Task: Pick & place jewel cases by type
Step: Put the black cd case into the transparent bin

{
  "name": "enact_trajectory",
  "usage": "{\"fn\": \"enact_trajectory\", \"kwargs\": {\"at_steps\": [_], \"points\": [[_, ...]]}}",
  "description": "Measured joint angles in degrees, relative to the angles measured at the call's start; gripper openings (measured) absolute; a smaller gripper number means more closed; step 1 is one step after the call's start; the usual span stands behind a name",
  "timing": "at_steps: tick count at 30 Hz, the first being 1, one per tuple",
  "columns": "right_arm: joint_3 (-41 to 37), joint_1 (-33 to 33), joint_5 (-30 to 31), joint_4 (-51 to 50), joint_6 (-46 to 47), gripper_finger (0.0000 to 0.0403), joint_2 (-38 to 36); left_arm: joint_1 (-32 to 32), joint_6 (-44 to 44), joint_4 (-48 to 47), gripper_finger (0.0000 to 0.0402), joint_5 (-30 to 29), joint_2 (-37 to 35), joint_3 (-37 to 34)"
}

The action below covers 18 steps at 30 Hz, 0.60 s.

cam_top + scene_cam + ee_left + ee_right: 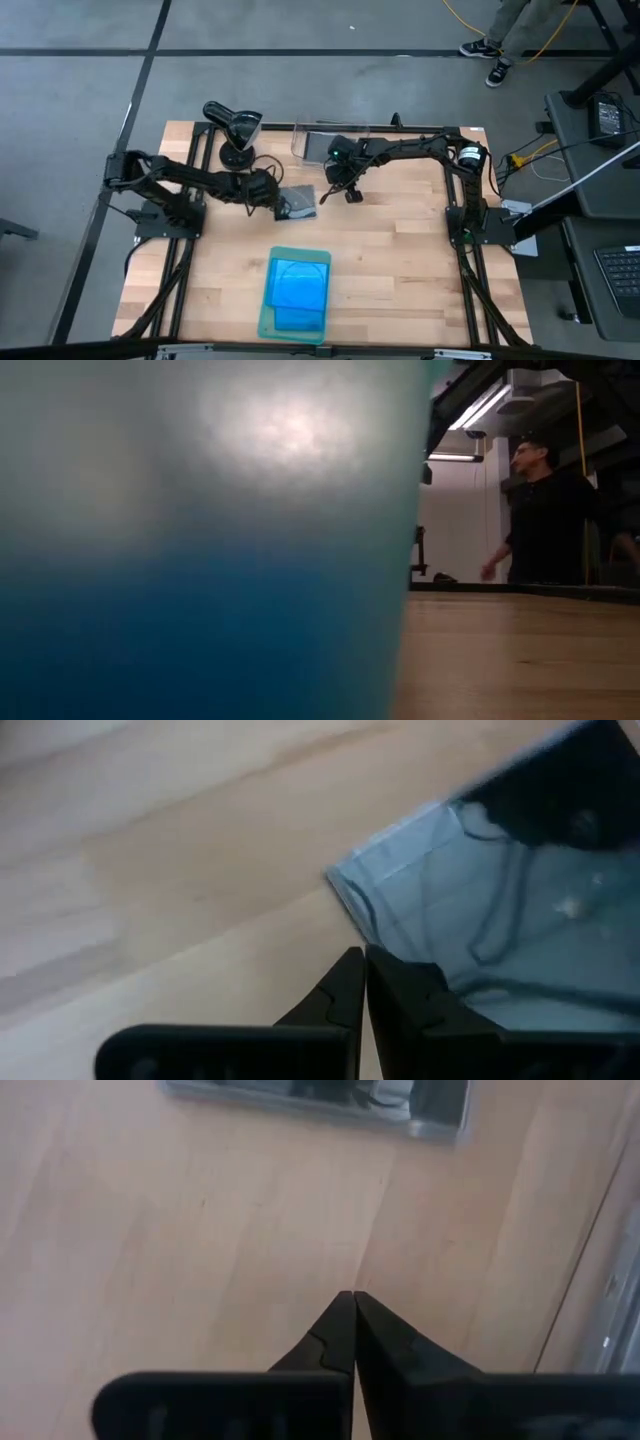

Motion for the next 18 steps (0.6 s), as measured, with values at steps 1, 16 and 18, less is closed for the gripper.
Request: {"fn": "enact_trajectory", "kwargs": {"at_steps": [1,16,18], "points": [[-0.04,0.00,-0.02,0.08,0.02,0.0012,0.00,1.19,2.16,1.77,0.0008,2.02,0.70,-0.02],[-0.73,1.97,-1.67,-4.17,3.76,0.0011,-0.23,5.62,8.12,18.37,0.0008,12.10,7.37,0.15],[-0.48,3.16,-0.27,-3.52,2.25,0.0009,-2.09,5.50,8.08,18.43,0.0008,12.12,7.37,0.15]]}}
